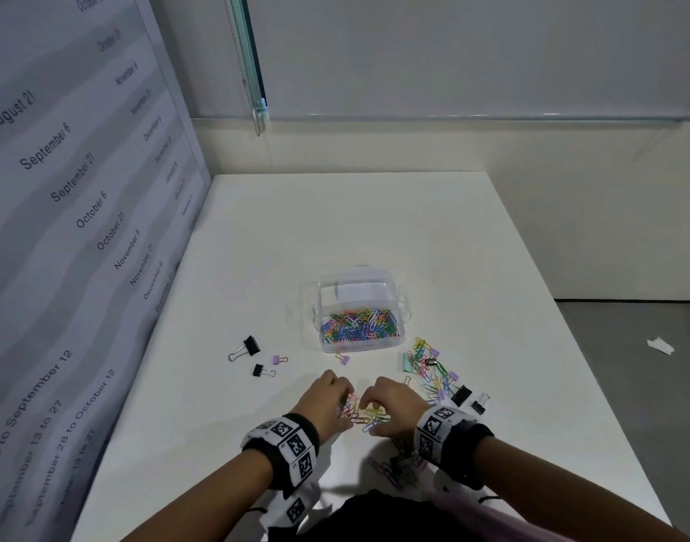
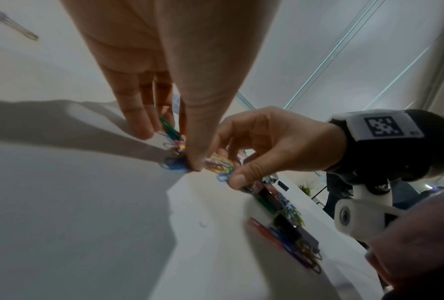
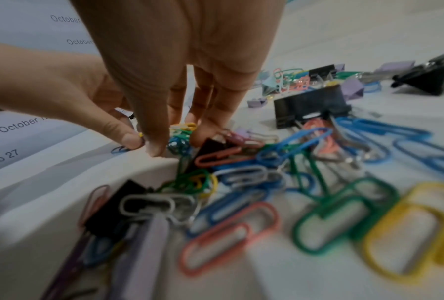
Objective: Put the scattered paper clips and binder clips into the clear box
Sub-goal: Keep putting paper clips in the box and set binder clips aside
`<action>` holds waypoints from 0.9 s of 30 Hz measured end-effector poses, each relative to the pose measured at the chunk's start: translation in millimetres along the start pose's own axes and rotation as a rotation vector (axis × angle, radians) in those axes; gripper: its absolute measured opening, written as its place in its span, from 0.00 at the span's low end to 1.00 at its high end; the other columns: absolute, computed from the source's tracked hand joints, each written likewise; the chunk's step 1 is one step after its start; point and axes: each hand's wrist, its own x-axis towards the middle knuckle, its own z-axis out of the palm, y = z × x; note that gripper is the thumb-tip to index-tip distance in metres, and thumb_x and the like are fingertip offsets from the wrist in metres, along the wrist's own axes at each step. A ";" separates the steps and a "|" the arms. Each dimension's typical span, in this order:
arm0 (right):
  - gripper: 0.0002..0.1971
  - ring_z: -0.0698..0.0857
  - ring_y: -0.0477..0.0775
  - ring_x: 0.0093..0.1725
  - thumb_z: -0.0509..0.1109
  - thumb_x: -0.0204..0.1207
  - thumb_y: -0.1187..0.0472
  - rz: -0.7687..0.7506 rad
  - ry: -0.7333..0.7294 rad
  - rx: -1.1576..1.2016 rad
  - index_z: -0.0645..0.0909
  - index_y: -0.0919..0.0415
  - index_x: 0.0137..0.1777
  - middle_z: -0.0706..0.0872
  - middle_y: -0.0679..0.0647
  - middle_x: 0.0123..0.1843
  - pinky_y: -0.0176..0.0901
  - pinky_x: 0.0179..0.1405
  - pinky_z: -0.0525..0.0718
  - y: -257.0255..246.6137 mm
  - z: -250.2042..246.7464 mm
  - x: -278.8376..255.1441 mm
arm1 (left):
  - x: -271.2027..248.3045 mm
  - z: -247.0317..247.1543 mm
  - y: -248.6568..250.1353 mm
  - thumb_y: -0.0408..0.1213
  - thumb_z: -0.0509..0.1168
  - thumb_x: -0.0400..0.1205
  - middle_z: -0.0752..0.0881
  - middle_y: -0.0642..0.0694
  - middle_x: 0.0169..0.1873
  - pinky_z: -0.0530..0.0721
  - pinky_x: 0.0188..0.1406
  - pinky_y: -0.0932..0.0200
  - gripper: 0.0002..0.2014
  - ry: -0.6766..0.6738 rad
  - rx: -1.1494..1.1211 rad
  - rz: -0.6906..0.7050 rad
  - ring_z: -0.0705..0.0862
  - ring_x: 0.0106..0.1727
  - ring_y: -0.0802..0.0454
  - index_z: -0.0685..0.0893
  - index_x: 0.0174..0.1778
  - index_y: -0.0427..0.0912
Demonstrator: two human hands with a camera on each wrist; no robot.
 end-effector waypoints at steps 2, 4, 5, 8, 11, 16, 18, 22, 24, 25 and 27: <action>0.18 0.79 0.61 0.59 0.72 0.71 0.60 0.014 -0.002 -0.018 0.79 0.62 0.61 0.81 0.62 0.59 0.42 0.51 0.71 -4.4 -0.2 0.2 | 0.6 3.9 3.6 0.38 0.69 0.75 0.75 0.42 0.58 0.76 0.60 0.54 0.18 -0.005 0.029 0.047 0.77 0.61 0.44 0.78 0.61 0.42; 0.14 0.80 0.61 0.58 0.70 0.72 0.61 0.031 0.009 -0.036 0.82 0.61 0.58 0.84 0.61 0.57 0.45 0.55 0.75 -6.5 -2.9 -0.4 | 1.2 6.6 6.8 0.36 0.65 0.78 0.76 0.41 0.57 0.75 0.57 0.53 0.12 -0.009 0.083 0.073 0.77 0.59 0.42 0.79 0.57 0.40; 0.13 0.81 0.61 0.58 0.68 0.72 0.62 0.032 0.023 -0.051 0.82 0.60 0.56 0.85 0.61 0.57 0.46 0.55 0.76 -6.5 -4.7 -1.0 | 1.8 6.6 7.8 0.35 0.63 0.79 0.77 0.40 0.57 0.75 0.57 0.53 0.11 -0.017 0.111 0.073 0.78 0.59 0.41 0.79 0.56 0.40; 0.11 0.84 0.58 0.55 0.64 0.72 0.65 0.051 0.094 -0.040 0.84 0.60 0.52 0.88 0.58 0.54 0.42 0.52 0.79 -2.0 -14.0 -2.8 | 4.6 0.9 8.3 0.31 0.58 0.81 0.78 0.39 0.57 0.75 0.57 0.51 0.10 -0.036 0.146 0.038 0.79 0.58 0.39 0.78 0.57 0.38; 0.11 0.84 0.49 0.44 0.62 0.72 0.67 0.090 0.188 0.037 0.85 0.60 0.48 0.90 0.55 0.50 0.33 0.44 0.77 4.2 -30.4 -1.8 | 9.1 -9.4 3.9 0.26 0.55 0.79 0.79 0.40 0.54 0.75 0.58 0.53 0.12 -0.044 0.107 -0.028 0.80 0.58 0.39 0.80 0.55 0.37; 0.11 0.81 0.47 0.28 0.60 0.76 0.69 0.134 0.327 0.248 0.84 0.59 0.44 0.86 0.53 0.39 0.35 0.30 0.82 1.8 -73.2 9.0 | 15.7 -23.9 -2.5 0.21 0.58 0.76 0.86 0.41 0.47 0.78 0.56 0.59 0.13 -0.069 -0.022 -0.080 0.83 0.58 0.41 0.84 0.51 0.33; 0.10 0.82 0.49 0.33 0.62 0.77 0.68 0.138 0.400 0.267 0.84 0.58 0.48 0.87 0.54 0.44 0.34 0.32 0.81 -0.7 -91.4 15.3 | 15.9 -29.1 -1.9 0.23 0.60 0.78 0.88 0.39 0.54 0.76 0.51 0.63 0.11 -0.051 -0.091 -0.085 0.84 0.58 0.43 0.85 0.51 0.34; 0.10 0.79 0.49 0.44 0.66 0.76 0.66 0.111 0.529 0.265 0.84 0.60 0.55 0.84 0.55 0.53 0.41 0.48 0.79 -5.3 -106.8 20.8 | 20.7 -48.6 8.5 0.24 0.62 0.79 0.88 0.43 0.52 0.76 0.49 0.66 0.09 0.033 -0.253 -0.098 0.83 0.51 0.53 0.87 0.48 0.36; 0.10 0.79 0.49 0.44 0.67 0.76 0.65 0.100 0.514 0.242 0.83 0.60 0.56 0.84 0.55 0.53 0.42 0.49 0.80 -8.1 -101.3 17.0 | 27.8 -62.0 13.9 0.24 0.60 0.79 0.88 0.44 0.51 0.81 0.52 0.61 0.11 0.087 -0.293 -0.088 0.82 0.48 0.54 0.86 0.45 0.39; 0.10 0.80 0.49 0.44 0.66 0.76 0.65 0.096 0.485 0.206 0.83 0.60 0.55 0.85 0.55 0.53 0.40 0.49 0.80 -8.2 -95.2 14.4 | 32.0 -68.9 16.0 0.24 0.60 0.80 0.88 0.44 0.50 0.83 0.53 0.59 0.11 0.115 -0.318 -0.083 0.83 0.46 0.52 0.86 0.44 0.41; 0.10 0.81 0.46 0.40 0.64 0.76 0.65 0.103 0.409 0.156 0.84 0.58 0.52 0.87 0.53 0.52 0.37 0.47 0.82 -5.2 -78.2 8.9 | 41.6 -82.0 18.4 0.26 0.61 0.80 0.87 0.45 0.45 0.83 0.49 0.57 0.10 0.179 -0.356 -0.076 0.82 0.44 0.50 0.84 0.41 0.44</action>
